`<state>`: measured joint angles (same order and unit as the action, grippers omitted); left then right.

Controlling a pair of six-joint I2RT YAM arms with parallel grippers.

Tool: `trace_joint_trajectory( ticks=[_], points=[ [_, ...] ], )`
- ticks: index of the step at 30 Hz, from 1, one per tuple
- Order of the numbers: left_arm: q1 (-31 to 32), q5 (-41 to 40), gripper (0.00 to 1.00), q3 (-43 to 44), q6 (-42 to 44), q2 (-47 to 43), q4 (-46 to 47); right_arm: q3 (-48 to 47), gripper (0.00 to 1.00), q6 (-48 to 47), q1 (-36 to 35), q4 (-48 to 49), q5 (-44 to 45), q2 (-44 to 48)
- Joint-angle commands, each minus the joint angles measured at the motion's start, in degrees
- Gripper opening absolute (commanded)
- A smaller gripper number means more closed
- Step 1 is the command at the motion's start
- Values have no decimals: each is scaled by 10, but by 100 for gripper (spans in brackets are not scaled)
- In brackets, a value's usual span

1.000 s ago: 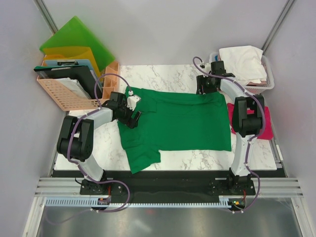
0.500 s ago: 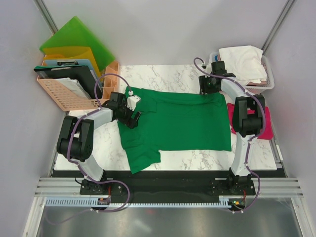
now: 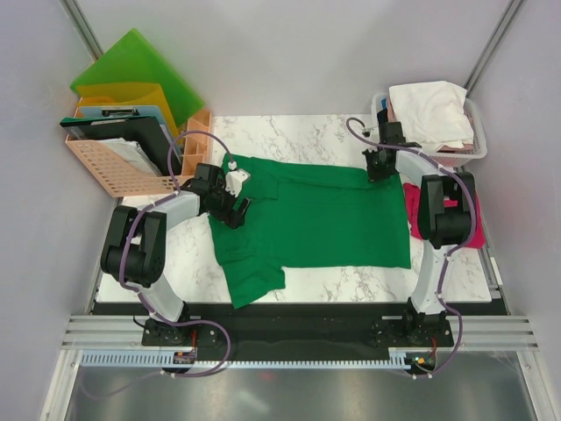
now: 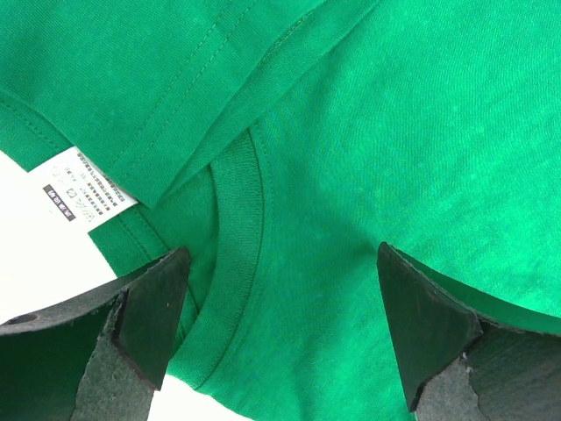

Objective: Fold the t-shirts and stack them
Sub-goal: Fold the flattened tshirt in 1/3 of the way

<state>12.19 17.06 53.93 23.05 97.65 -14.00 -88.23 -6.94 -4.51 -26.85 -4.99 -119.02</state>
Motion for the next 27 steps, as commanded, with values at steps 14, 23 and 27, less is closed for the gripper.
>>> trace_joint_trajectory(
  ticks=[14, 23, 27],
  points=[
    [0, 18, 95, -12, 12, 7, -25, 265, 98, -40, 12, 37, 8, 422],
    [0, 10, 95, -23, 15, -8, -27, 229, 89, -10, 42, 4, -16, 341],
    [0, 12, 95, -21, 14, -6, -26, 222, 82, 3, 42, 19, -46, 289]
  ],
)
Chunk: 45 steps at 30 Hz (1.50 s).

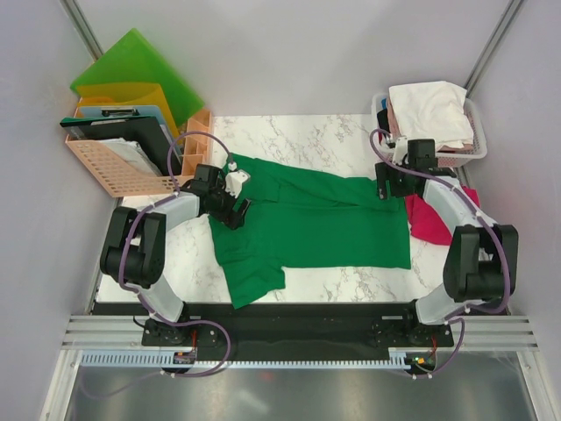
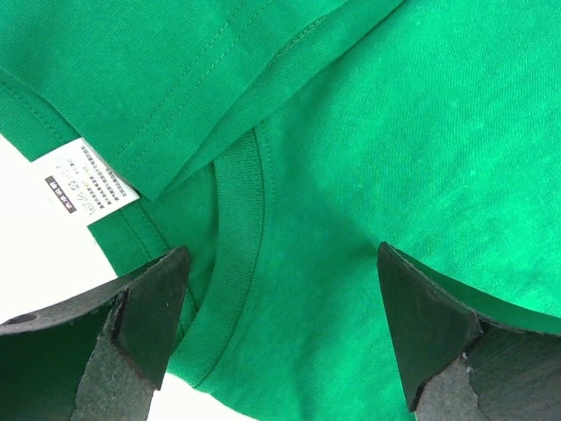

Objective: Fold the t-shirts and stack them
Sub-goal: Fold the flattened tshirt in 1/3 of the way

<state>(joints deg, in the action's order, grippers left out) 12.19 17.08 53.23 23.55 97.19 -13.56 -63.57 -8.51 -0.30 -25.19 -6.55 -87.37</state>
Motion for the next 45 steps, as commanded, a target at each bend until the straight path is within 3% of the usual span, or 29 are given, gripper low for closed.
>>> trace_joint_trajectory(
  ticks=[1, 13, 24, 26, 27, 29, 30, 36, 45],
  points=[
    [0, 12, 95, -12, 9, -2, -32, -37, 81, 22, 21, 10, -34, -41],
    [0, 10, 95, -13, 11, 1, -34, -130, 73, 52, 86, 20, -94, -205],
    [0, 7, 95, -11, 11, 2, -35, -148, 61, 68, 100, 26, -131, -261],
    [0, 9, 95, -10, 11, 5, -36, -146, 44, 66, 105, 27, -137, -263],
    [0, 9, 95, -9, 10, 5, -36, -144, 28, 65, 106, 28, -138, -264],
    [1, 9, 95, -8, 10, 6, -35, -143, 13, 63, 108, 28, -141, -264],
    [1, 9, 95, -8, 9, 7, -35, -144, 0, 63, 108, 28, -139, -264],
    [2, 10, 95, -8, 8, 11, -37, -161, 0, 56, 108, 25, -133, -257],
    [5, 7, 95, -6, 11, 13, -38, -274, 0, 54, 108, -23, -128, -276]
  ],
)
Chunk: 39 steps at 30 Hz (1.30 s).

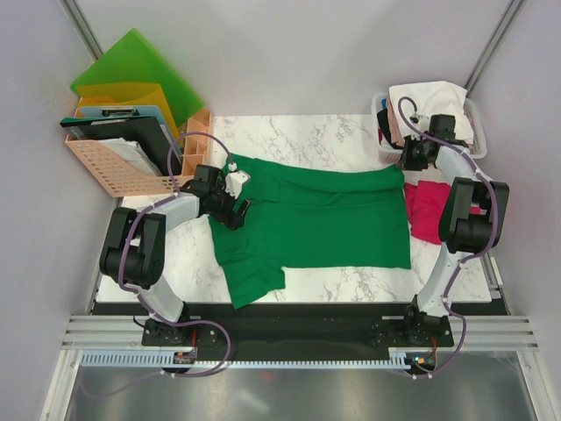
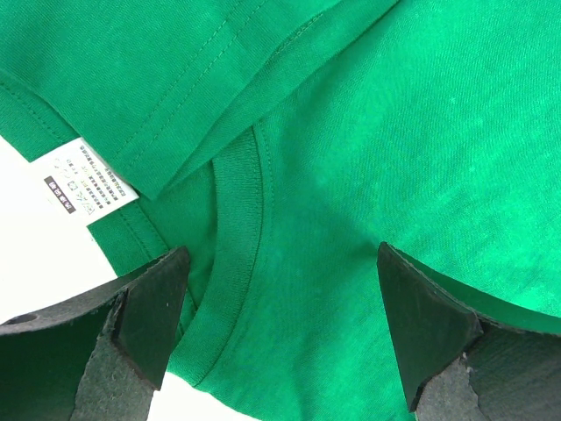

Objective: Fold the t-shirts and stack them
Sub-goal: Fold the flattened tshirt in 1/3 of the way

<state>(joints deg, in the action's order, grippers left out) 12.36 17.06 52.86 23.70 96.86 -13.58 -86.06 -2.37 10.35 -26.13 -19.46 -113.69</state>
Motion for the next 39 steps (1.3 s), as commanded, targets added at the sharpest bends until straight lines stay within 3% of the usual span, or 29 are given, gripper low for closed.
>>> trace_joint_trajectory(
  ticks=[1, 2, 4, 5, 6, 9, 15, 24, 32, 35, 39],
  points=[
    [4, 6, 95, -3, 9, 15, -38, -67, 0, -11, 2, -17, 3, -25],
    [4, 6, 95, -4, 8, 14, -38, -74, 2, -15, 1, -20, 2, -31],
    [4, 6, 95, -5, 10, 11, -38, -95, 25, -24, 2, -36, 0, -51],
    [4, 5, 95, -7, 10, 9, -38, -98, 39, -33, 1, -40, -5, -57],
    [4, 5, 95, -8, 10, 8, -37, -100, 63, -36, 1, -49, -4, -61],
    [4, 7, 95, -12, 11, 6, -40, -71, 76, -47, 2, -44, 5, -58],
    [4, 5, 95, -10, 10, 5, -41, 22, 77, -72, 1, 5, 45, 21],
    [4, -53, 95, -56, 10, -83, 31, 247, 82, -111, 3, 63, 71, 299],
    [4, -150, 100, -68, 26, -225, 88, 296, 96, -112, 7, 29, 93, 423],
    [3, -235, 100, -57, 14, -239, 96, 283, 97, -113, 6, -8, 93, 425],
    [3, -219, 100, -36, -18, -229, 50, 295, 97, -87, 9, -3, 66, 424]
  ],
)
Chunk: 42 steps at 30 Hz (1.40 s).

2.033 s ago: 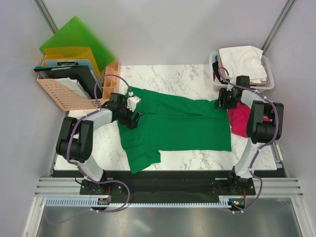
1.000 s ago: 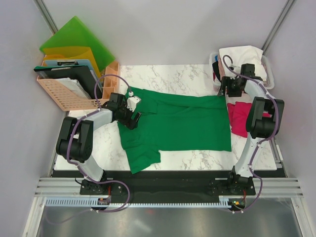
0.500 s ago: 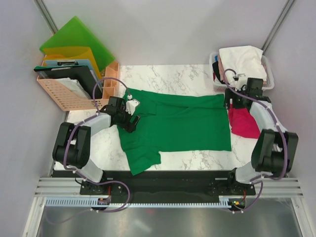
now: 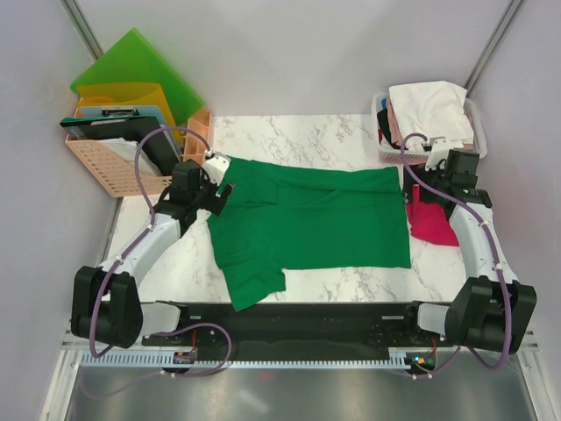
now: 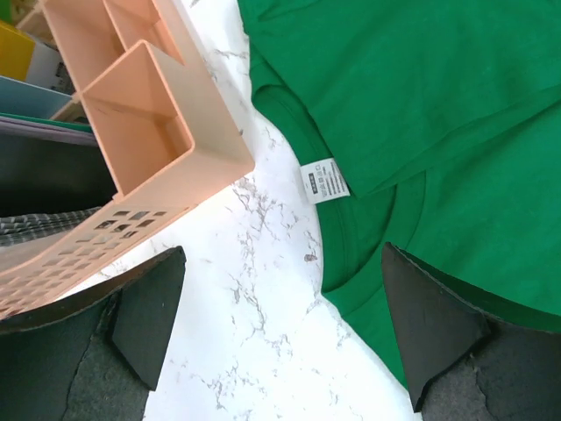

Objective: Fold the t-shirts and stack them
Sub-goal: Fold the flattened tshirt in 1/3 of the way

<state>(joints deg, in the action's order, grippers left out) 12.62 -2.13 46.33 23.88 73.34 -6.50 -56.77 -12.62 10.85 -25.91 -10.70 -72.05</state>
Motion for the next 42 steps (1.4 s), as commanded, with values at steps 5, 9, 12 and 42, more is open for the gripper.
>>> trace_joint_trajectory(
  ticks=[5, 9, 12, 42],
  points=[
    [2, 48, 100, 55, -32, 35, -67, -62, 94, 7, 3, -64, -78, -50],
    [7, 111, 100, 61, -34, 4, -96, -126, 94, -13, 4, -115, -85, -101],
    [15, 126, 100, 66, -18, -3, -127, -131, 94, -25, 4, -139, -115, -124],
    [26, 72, 100, 202, -54, 246, -176, -189, 79, -22, -52, -119, -148, -275]
  ],
)
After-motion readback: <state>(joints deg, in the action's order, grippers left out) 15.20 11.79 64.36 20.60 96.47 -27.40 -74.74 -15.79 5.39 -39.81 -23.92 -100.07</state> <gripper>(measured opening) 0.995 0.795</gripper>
